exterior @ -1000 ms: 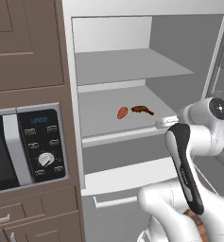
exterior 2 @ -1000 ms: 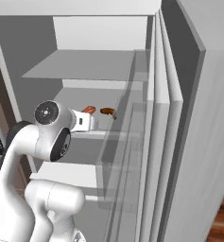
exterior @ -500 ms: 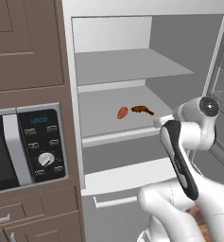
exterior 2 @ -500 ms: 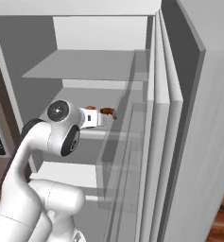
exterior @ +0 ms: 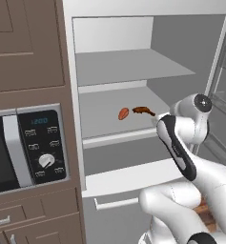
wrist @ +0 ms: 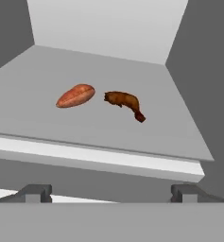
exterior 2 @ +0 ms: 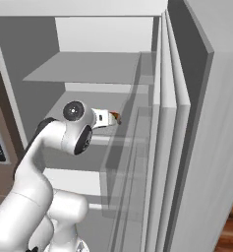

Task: Place one sweet potato and one chicken drumstick in each tupperware on the nearby counter, to pack two identical lunches.

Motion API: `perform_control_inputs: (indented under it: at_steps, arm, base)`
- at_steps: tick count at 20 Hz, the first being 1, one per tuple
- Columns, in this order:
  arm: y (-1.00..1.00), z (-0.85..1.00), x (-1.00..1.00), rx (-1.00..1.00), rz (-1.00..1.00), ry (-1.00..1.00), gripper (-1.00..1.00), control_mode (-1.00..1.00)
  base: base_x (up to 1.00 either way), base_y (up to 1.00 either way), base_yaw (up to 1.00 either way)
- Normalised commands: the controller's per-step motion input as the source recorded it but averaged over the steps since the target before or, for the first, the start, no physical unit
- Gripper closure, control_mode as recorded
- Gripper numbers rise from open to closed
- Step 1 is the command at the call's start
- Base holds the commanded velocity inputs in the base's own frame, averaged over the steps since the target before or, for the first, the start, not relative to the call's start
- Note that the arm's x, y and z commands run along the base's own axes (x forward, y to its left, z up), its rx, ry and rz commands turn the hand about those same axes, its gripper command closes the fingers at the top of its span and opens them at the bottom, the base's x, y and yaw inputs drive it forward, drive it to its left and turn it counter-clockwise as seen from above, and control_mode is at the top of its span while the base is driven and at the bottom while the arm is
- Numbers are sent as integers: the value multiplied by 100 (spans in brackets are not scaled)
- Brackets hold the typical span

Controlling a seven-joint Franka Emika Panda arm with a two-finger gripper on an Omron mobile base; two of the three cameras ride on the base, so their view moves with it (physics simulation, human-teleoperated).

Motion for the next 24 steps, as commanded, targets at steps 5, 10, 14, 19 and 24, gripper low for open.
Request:
perform_control_inputs:
  at_steps: [5,10,14,19,24]
  arm:
    - [-8,-1,51,0,3,12,-100,-100]
    - [-11,-17,46,0,4,2,-100,-100]
    - [-6,-32,43,0,5,0,-100,-100]
    - [0,-34,39,0,4,0,-100,-100]
    - [0,-17,40,0,4,0,-100,-100]
  base:
    - [0,0,0]
    - [0,0,0]
    - [0,0,0]
    - [0,0,0]
    - [0,0,0]
